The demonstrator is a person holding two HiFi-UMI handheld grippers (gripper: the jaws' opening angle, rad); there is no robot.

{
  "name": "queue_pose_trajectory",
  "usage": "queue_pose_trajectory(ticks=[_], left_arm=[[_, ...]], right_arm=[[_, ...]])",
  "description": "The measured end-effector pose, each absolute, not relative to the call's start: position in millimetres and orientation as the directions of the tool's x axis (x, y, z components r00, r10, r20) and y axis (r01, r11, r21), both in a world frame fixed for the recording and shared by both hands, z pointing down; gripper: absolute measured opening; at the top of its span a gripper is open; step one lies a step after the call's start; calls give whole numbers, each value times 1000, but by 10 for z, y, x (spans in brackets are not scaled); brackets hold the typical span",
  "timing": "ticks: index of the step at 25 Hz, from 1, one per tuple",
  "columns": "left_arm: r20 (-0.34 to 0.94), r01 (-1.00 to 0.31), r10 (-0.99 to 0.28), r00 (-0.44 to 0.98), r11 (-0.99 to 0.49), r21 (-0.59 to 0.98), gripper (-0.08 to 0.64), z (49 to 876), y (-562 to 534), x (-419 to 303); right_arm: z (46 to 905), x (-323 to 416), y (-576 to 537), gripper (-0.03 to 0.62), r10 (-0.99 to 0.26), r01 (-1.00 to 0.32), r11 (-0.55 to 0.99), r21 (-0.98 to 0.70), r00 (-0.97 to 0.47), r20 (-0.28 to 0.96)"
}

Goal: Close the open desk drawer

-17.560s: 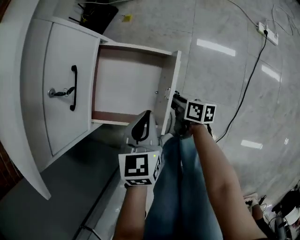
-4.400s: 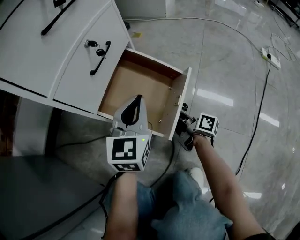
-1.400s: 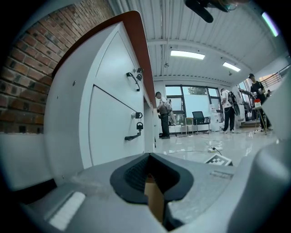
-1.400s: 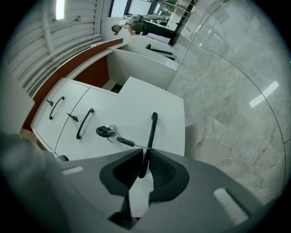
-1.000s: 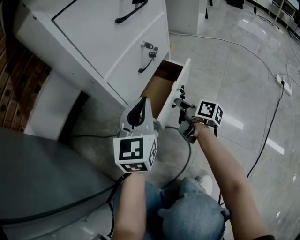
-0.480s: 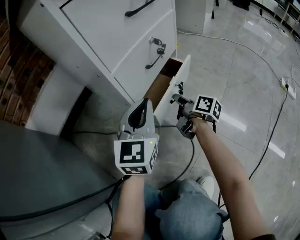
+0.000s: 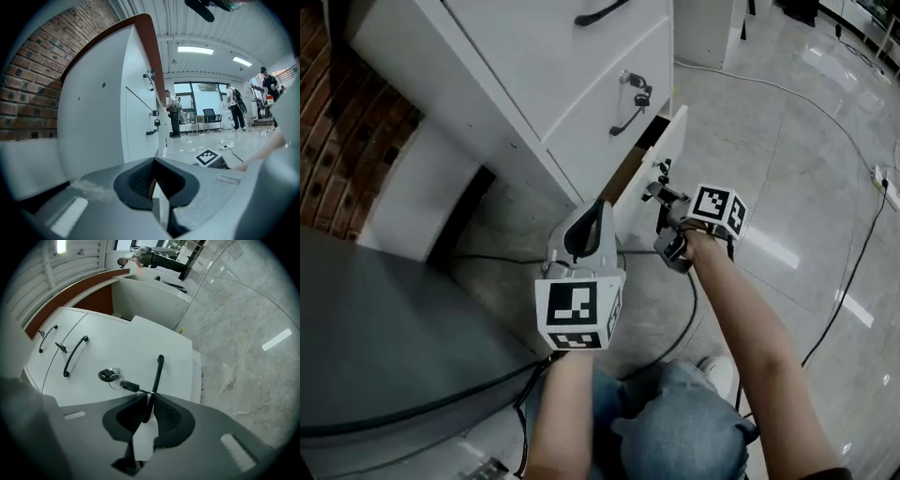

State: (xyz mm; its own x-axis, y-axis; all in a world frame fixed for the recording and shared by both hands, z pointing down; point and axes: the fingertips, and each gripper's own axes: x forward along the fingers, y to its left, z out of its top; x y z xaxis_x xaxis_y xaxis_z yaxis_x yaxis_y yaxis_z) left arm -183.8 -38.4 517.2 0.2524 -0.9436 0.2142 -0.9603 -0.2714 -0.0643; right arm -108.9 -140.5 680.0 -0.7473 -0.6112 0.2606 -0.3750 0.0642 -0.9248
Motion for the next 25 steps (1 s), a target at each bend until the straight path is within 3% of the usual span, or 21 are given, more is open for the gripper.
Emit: queue_pose_trajectory(ticks=[8,25], left_arm=[[265,-952,-936,233,-275,-133,0,5238,-308,-1911],[245,-964,-946,211,-243,-107,0,5157,-243,-2015]], right_arm=[[6801,-1183,-1464,48,-599,-378,70,-923,-756,264],[6772,-1329,-1557,48,-605,-365,83,-927,-758,244]])
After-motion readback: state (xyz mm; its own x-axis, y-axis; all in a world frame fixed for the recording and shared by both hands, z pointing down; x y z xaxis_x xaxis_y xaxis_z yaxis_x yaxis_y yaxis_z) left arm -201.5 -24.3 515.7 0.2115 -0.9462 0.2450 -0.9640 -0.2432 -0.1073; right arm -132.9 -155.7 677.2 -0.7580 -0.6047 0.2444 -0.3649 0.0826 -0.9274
